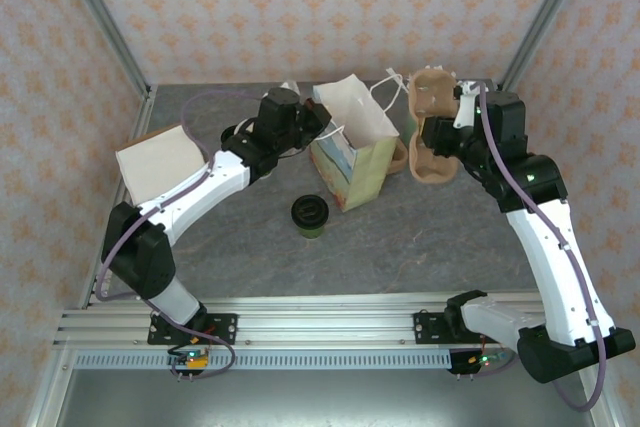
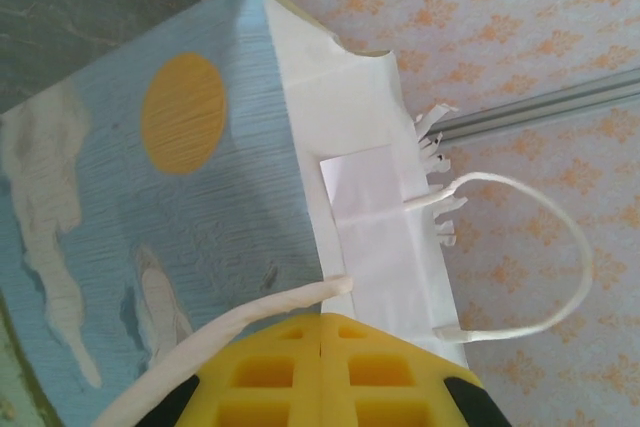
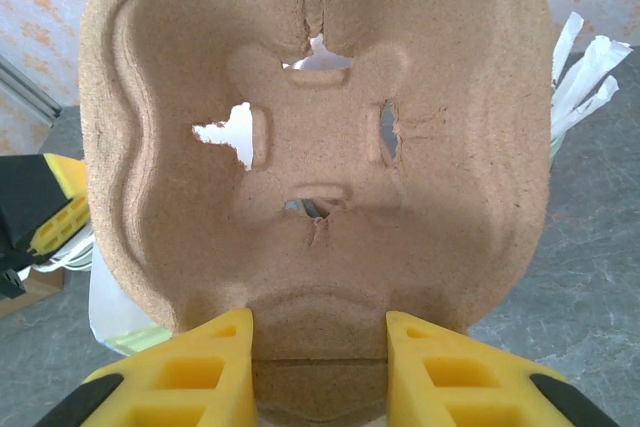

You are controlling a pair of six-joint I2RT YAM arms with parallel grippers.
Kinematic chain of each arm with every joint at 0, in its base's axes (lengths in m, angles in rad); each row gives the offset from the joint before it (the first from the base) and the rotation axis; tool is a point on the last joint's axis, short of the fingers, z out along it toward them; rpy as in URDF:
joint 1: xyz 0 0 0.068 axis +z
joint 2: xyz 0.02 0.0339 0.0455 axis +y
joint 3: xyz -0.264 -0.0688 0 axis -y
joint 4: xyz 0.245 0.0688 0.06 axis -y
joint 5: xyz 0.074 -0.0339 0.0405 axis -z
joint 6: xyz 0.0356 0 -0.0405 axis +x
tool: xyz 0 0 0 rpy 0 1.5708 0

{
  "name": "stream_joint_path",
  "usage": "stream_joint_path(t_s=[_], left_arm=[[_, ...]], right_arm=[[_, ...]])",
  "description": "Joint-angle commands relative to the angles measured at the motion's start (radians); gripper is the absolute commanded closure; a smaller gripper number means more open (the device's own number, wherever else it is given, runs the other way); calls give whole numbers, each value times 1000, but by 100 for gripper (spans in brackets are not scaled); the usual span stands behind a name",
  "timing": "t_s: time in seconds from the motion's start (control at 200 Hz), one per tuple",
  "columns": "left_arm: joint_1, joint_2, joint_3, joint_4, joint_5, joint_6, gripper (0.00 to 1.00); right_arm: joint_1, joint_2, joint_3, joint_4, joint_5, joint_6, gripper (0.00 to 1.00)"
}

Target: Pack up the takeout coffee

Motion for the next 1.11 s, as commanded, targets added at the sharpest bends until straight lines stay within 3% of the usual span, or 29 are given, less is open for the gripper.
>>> stream_joint_path(t_s=[0.0,0.44,0.871,1.101], left_arm=[[-14,-69,-27,45,-14,-17,100],[-59,-106,-74,30,-24,-21,100],[-84,-160,-128,13,-37,-32,100],[-84,-174,-158,-13,-49,-14,100]], right_arm=[[-5,-9,44,-6,-22,14,69],[11,3,135,-6,-82,25,68],[158,91,215,24,-100,34,68],[210,222,257,45,-88,27,68]])
